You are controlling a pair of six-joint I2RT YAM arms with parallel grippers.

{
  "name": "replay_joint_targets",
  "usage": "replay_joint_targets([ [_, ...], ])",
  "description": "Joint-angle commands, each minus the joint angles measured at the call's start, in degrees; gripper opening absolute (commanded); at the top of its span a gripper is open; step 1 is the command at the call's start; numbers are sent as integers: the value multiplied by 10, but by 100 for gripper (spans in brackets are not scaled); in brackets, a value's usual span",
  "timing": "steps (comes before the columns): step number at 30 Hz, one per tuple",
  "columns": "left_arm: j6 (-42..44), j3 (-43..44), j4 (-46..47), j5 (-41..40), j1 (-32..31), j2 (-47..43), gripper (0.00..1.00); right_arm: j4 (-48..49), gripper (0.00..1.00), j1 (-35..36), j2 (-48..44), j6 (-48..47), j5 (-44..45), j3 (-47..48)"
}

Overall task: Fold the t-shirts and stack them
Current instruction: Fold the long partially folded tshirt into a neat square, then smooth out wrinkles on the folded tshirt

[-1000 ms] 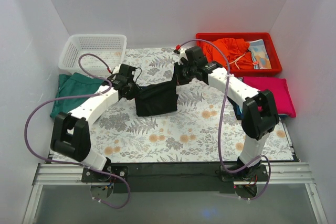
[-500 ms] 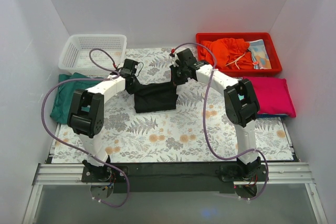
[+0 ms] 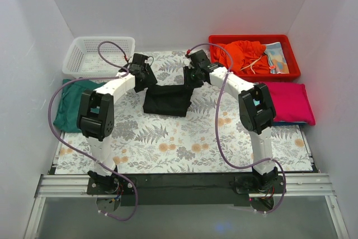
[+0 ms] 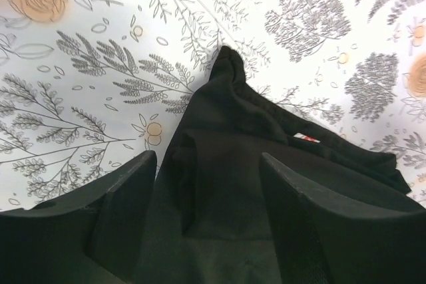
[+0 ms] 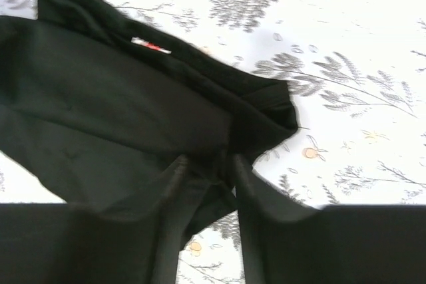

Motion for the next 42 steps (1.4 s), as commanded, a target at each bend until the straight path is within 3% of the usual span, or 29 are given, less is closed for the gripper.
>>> replay_joint_targets([
  [1,30,12,27,-14,5,-87,63,-7,44,-4,-37,15,50,1],
  [7,27,-33,22,4,5,-142,65,2,46,5,-78,17,62,-23],
  [15,-12,-176,9,-16,5,-184,65,-9,46,62,-93,0,40,-19],
  [19,-29,-215,24,-6,6,-181,65,-9,45,68,-65,6,-9,-18],
  [25,-37,-208,31,2,5,-140,65,-9,43,67,-6,-6,-27,-39],
  [35,-26,-210,31,11,5,-160,66,-13,40,67,-53,-9,-6,-214],
  [42,-25,-263,29,37,4,-174,65,-28,38,67,-98,-9,32,-300],
])
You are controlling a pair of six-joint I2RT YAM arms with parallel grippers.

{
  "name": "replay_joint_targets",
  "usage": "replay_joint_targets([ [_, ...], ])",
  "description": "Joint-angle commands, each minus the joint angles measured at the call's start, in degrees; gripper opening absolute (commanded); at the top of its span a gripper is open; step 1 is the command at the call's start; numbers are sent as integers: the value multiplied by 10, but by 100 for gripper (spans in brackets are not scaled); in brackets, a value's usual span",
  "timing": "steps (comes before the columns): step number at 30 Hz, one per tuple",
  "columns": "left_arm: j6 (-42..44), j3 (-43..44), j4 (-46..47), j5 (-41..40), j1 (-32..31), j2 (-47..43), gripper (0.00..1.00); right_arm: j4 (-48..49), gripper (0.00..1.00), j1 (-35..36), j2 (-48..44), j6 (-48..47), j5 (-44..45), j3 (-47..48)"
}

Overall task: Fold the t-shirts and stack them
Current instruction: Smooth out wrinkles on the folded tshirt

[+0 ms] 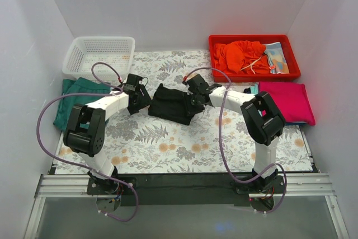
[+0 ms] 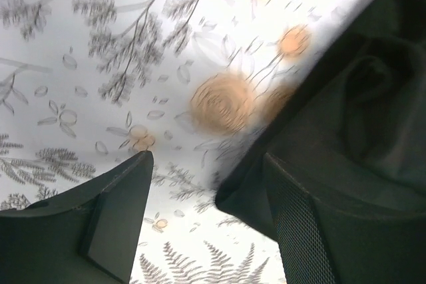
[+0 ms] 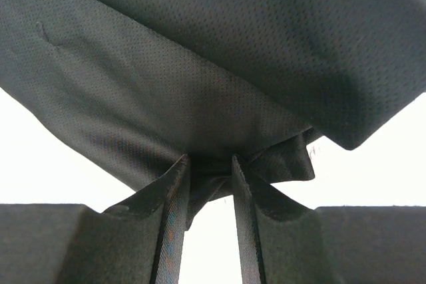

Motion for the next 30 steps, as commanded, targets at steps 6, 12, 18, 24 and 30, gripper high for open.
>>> replay_joint_targets([
  [6,7,-112,-10,41,-19,-86,65,-91,37,3,-39,-19,52,-103],
  [12,-12,-169,-34,37,-55,-152,65,-132,35,2,-112,-18,85,-147],
  [18,-21,-187,-37,42,-70,-240,64,-146,33,5,-204,6,125,-100],
  [24,14,-146,-36,43,-82,-244,64,-144,35,18,-176,4,92,35],
  [30,31,-140,-3,69,-114,-232,64,-136,36,48,-88,3,35,116],
])
